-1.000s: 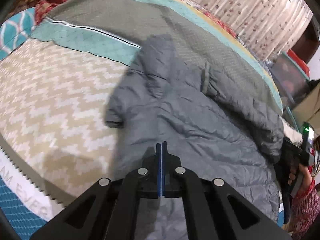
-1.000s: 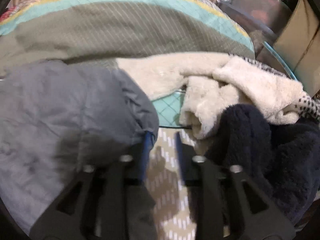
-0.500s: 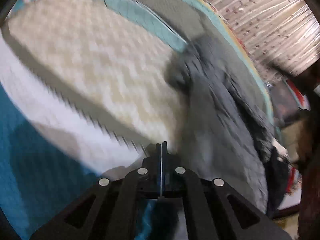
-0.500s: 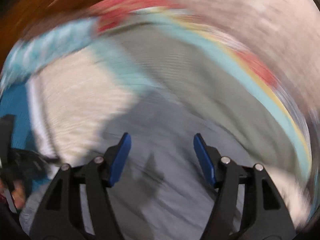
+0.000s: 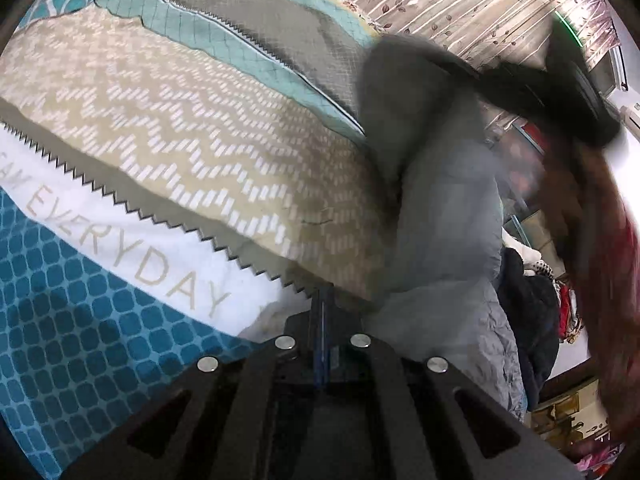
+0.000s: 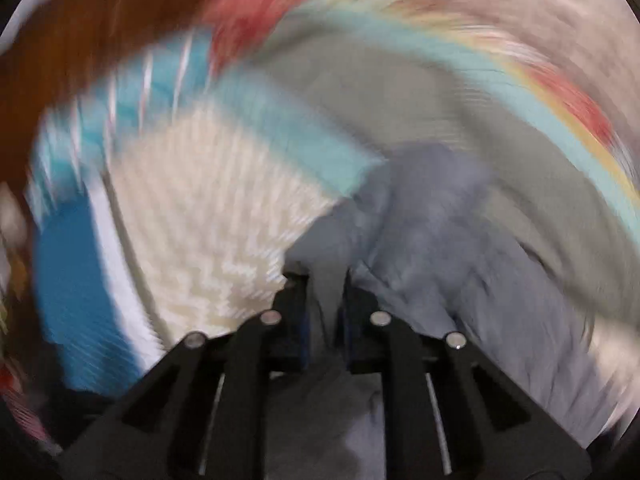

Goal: Fold large clothes

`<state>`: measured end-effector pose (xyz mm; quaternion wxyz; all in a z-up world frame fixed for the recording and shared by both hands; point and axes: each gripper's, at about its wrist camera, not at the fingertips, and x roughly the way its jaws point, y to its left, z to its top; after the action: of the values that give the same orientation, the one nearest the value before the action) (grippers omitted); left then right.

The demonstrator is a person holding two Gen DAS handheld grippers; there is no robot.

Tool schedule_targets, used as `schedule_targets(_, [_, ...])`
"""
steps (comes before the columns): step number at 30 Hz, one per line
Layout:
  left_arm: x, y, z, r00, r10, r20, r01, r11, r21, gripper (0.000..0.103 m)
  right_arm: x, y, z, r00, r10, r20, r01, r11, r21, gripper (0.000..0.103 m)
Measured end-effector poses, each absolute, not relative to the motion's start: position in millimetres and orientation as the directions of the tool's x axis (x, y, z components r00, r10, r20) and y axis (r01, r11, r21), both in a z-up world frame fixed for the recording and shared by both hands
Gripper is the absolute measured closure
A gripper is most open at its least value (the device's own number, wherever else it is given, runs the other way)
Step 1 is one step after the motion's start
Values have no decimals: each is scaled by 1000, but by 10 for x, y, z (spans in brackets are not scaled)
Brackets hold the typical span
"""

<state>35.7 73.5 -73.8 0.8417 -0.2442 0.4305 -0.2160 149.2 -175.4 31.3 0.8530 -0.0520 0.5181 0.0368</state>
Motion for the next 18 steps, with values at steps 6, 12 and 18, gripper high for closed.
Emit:
schedule_targets(6, [292,114,-538,484,-591,-645,269,802,-533,80,199,-3302,-75,261,-328,-908,360,906,-223,28])
schedule_targets(12, [124,-551,-571,429,-576,-696,436,807,-399,80,309,-2828,540,416,-423,-805,224,906,-360,28])
schedule_targets(18, [98,-607,-770,428,-556,-713,441,817,-372,80,1009,-1330,821,593,-318,-739,-223,818,-531,28])
